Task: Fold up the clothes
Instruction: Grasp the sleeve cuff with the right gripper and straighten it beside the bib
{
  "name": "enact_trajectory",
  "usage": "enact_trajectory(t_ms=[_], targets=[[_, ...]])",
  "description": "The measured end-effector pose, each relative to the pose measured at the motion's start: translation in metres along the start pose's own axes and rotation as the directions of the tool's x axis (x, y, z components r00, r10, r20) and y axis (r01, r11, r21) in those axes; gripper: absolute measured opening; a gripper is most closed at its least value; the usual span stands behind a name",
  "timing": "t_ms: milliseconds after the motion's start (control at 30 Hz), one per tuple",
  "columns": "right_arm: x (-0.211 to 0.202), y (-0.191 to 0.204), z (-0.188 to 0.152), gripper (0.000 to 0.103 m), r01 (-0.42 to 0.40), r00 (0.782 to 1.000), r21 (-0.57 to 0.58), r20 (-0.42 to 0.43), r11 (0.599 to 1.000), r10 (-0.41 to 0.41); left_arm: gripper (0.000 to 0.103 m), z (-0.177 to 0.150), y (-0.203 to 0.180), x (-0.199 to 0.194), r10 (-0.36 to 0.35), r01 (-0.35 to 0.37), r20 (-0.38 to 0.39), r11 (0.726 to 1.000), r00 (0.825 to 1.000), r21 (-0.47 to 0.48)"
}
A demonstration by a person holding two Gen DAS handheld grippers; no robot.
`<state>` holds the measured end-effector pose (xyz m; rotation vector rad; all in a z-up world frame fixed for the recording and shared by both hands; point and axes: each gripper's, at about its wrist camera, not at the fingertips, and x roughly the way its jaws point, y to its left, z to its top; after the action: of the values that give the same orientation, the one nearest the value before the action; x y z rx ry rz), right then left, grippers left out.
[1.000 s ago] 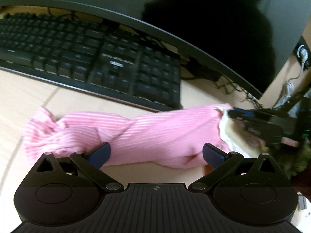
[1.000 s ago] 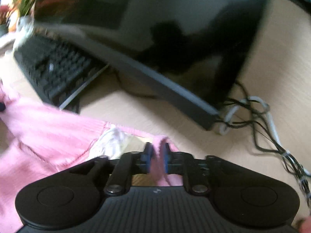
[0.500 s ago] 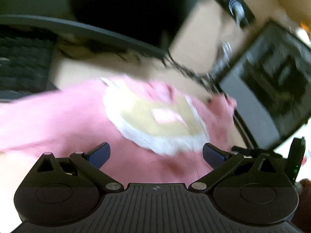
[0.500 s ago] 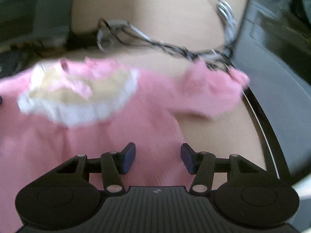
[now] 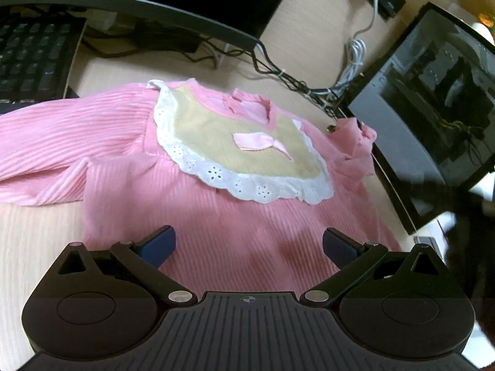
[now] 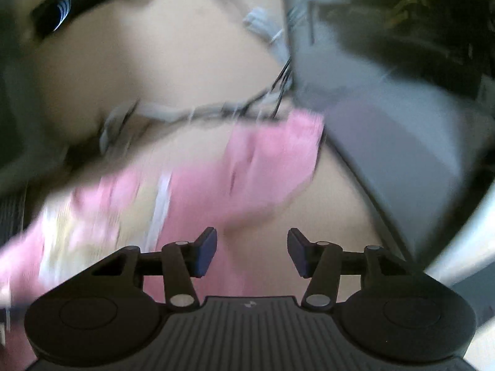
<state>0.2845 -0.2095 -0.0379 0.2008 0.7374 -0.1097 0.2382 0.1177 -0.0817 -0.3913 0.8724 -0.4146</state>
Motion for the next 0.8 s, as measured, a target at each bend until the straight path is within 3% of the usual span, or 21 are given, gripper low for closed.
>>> enact_trajectory(t_ms=[167, 300, 533, 567, 600, 700, 800], targets=[[0.063, -0.010, 0.036, 0.041, 0.170, 0.984, 0.015, 0.048, 0.985, -0.170, 0.103, -0.002, 0.001, -0.003, 0.024, -0.024, 0.014, 0.999, 1.000, -0.022], [0.104, -0.022, 0.043, 0.041, 0.232, 0.972, 0.066, 0.027, 0.970, -0.235, 0.103, -0.002, 0.002, -0.006, 0.042, -0.041, 0.012, 0.999, 0.999, -0.036], [0.139, -0.029, 0.041, 0.041, 0.178, 0.984, 0.110, 0.000, 0.978, -0.179, 0.103, -0.001, 0.002, -0.006, 0.054, -0.053, 0.007, 0.996, 0.999, -0.064], [0.139, -0.029, 0.041, 0.032, 0.161, 0.987, 0.105, 0.001, 0.981, -0.162, 0.103, -0.001, 0.002, -0.006, 0.057, -0.056, 0.005, 0.996, 0.998, -0.063], [0.139, -0.028, 0.042, 0.017, 0.145, 0.989, 0.096, 0.002, 0.985, -0.146, 0.103, -0.001, 0.001, -0.006, 0.059, -0.059, 0.004, 0.997, 0.998, -0.059], [0.112, -0.019, 0.045, 0.010, 0.085, 0.992, 0.012, 0.097, 0.996, -0.086, 0.103, -0.001, 0.000, -0.006, 0.059, -0.059, 0.001, 0.997, 0.998, -0.044], [0.064, -0.012, 0.046, 0.002, 0.051, 0.977, -0.087, 0.210, 0.995, -0.032, 0.103, -0.002, 0.003, -0.006, 0.035, -0.035, 0.001, 0.999, 0.999, -0.035]])
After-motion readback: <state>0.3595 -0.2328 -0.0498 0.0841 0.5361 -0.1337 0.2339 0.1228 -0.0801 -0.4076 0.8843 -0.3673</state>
